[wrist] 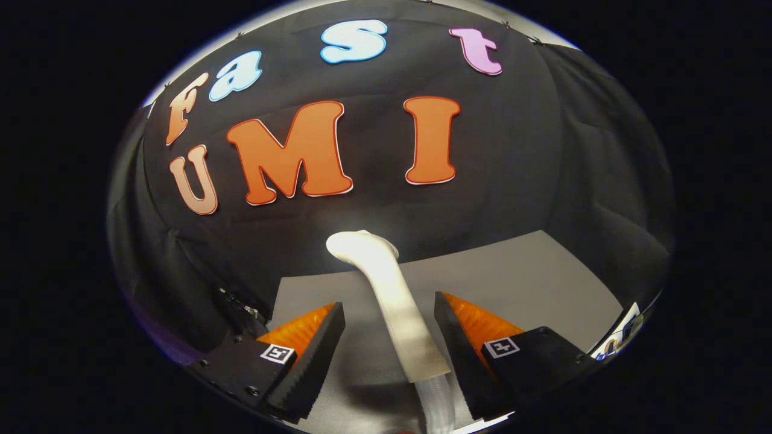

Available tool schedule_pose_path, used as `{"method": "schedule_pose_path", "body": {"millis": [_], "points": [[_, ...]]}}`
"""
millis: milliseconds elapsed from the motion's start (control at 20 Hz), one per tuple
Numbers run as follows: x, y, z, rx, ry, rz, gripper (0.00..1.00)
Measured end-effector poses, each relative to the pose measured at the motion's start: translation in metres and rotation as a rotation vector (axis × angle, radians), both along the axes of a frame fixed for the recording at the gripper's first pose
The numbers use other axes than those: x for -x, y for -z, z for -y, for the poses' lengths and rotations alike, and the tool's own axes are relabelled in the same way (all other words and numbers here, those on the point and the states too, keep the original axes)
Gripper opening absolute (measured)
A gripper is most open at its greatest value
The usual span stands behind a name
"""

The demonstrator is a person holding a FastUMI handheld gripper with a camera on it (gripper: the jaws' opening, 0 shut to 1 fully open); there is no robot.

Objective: Iron the clothes twice with a garment steamer, once on the left side and once on the right side.

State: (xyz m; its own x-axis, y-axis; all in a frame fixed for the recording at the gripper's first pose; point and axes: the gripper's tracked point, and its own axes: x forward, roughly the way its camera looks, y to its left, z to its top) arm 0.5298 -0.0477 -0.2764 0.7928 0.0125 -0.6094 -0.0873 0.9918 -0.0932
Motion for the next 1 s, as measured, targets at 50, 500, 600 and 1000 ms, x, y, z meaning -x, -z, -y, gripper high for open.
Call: {"method": "schedule_pose_path", "body": {"millis": [50, 500, 600, 1000], "points": [[-0.003, 0.006, -0.003, -0.008, -0.004, -0.013, 0.99], [-0.012, 0.032, 0.014, 0.038, 0.023, -0.099, 0.55], [-0.008, 0.032, 0.014, 0.042, 0.005, -0.103, 0.50], [0.002, 0.012, 0.023, 0.042, 0.097, -0.004, 0.33]]}}
